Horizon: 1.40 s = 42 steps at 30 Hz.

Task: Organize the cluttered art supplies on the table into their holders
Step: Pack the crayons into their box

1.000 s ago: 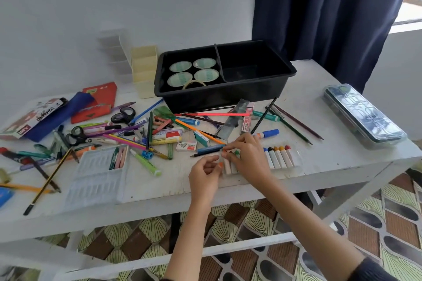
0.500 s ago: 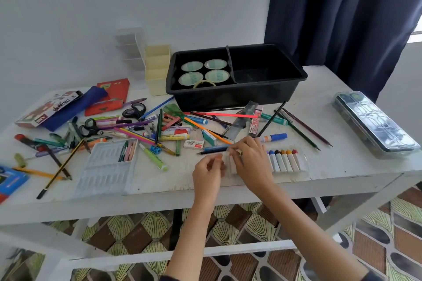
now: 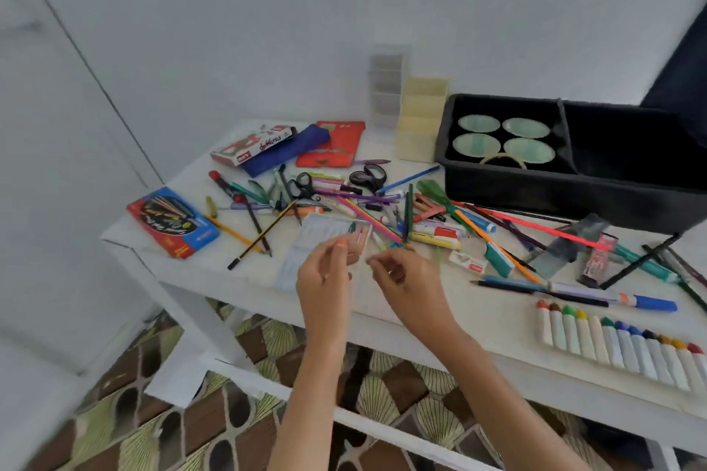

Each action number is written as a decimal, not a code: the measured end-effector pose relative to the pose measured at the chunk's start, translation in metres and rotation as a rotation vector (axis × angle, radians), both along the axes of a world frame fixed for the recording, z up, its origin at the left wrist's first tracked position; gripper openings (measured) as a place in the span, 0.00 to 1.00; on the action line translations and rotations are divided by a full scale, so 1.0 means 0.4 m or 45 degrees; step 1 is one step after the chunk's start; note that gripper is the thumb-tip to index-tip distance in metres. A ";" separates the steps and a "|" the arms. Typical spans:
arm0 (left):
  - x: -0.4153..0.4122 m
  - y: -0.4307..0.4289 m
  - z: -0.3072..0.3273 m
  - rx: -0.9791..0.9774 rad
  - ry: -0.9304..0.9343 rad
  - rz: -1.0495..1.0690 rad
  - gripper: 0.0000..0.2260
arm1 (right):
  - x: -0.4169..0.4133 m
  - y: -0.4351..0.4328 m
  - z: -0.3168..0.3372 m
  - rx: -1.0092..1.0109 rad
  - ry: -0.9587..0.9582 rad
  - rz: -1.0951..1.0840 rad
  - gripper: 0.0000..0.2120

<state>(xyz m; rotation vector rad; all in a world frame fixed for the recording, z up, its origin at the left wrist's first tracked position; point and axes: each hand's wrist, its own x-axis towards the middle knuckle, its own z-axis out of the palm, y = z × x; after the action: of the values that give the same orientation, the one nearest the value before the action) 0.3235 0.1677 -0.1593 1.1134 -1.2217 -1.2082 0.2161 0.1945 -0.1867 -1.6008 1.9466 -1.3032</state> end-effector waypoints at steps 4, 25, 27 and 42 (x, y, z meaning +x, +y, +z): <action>0.141 -0.094 0.011 0.018 0.018 0.192 0.09 | 0.131 -0.117 0.017 0.019 -0.121 0.154 0.04; 0.554 -0.492 -0.081 0.433 0.083 0.398 0.14 | 0.593 -0.576 -0.104 0.160 0.524 0.019 0.37; 0.565 -0.500 -0.077 0.450 0.162 0.400 0.16 | 0.590 -0.570 -0.086 0.075 0.292 0.042 0.35; 0.388 -0.427 0.032 0.352 0.562 0.098 0.32 | 0.211 -0.257 0.066 -0.122 -0.927 0.107 0.41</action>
<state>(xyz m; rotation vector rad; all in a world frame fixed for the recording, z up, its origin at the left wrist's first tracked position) 0.4785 -0.0030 -0.1466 1.0068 -0.6859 -1.4978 0.3005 0.0917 -0.1603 -1.0070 1.3673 -1.6566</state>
